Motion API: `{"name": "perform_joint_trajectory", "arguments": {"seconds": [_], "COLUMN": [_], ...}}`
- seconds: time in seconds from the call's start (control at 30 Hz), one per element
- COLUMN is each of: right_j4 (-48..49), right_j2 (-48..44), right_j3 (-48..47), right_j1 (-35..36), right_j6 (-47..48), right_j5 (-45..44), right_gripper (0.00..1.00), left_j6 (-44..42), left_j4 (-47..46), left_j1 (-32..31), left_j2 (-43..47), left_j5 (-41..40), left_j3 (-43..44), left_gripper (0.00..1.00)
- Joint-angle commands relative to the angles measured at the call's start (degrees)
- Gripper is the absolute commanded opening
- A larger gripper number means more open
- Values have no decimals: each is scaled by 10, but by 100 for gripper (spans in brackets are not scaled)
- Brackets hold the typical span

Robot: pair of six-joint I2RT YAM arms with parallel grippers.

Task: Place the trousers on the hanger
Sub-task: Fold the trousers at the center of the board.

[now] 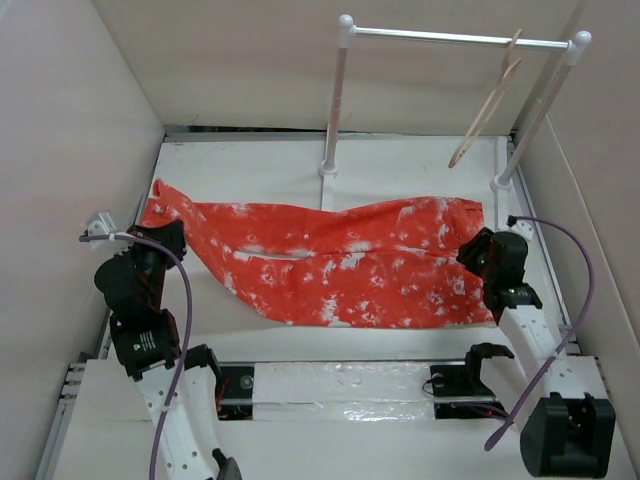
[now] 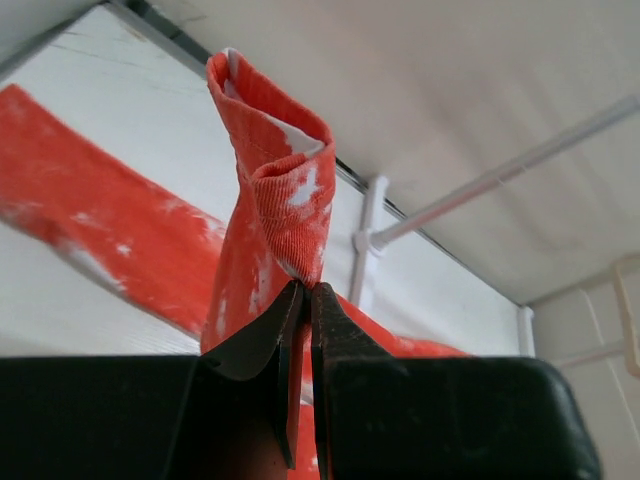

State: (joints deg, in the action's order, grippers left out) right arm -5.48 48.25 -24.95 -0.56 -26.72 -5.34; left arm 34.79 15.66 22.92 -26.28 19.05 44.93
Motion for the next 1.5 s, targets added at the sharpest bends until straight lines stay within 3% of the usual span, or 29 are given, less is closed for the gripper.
{"name": "perform_joint_trajectory", "arguments": {"seconds": [0.0, 0.13, 0.23, 0.4, 0.63, 0.7, 0.77, 0.83, 0.9, 1.0, 1.03, 1.13, 1.3, 1.47], "right_j4": [-94, -87, -71, 9, 13, 23, 14, 34, -20, -44, -41, -59, -74, -67], "right_j2": [-36, -27, 37, 173, 401, 436, 462, 455, 404, 289, 261, 176, 115, 150], "right_j3": [3, 20, 12, -15, -157, -193, -228, -240, -253, -195, -173, -110, -40, -25], "right_j1": [-48, -105, -128, -128, -133, -133, -128, -123, -104, -132, -148, -210, -275, -286], "right_j6": [-46, -74, -91, -94, -88, -83, -79, -62, -43, -40, -40, -21, -15, -21], "right_j5": [-87, -42, 26, 47, 117, 131, 153, 160, 135, 66, 56, 21, 33, 99], "right_gripper": [48, 48, 45, 36, 31, 30, 24, 25, 26, 46, 60, 70, 67, 63], "left_j6": [-2, -29, -55, -94, -106, -105, -105, -104, -102, -97, -97, -96, -93, -91], "left_j4": [-46, -50, -53, -36, -30, -26, -25, -19, -12, -6, -5, 0, 5, 9], "left_j1": [-34, -74, -110, -157, -201, -215, -215, -221, -226, -232, -232, -245, -251, -256], "left_j2": [28, 36, 38, 63, 87, 88, 91, 93, 96, 98, 101, 105, 111, 115], "left_j5": [46, 45, 46, -1, -22, -25, -25, -30, -37, -51, -52, -64, -77, -88], "left_j3": [10, 8, -10, -30, -40, -39, -42, -44, -45, -44, -43, -41, -40, -38], "left_gripper": [0, 0, 0, 0, 0, 0, 0, 0, 0, 0, 0, 0, 0, 0]}}
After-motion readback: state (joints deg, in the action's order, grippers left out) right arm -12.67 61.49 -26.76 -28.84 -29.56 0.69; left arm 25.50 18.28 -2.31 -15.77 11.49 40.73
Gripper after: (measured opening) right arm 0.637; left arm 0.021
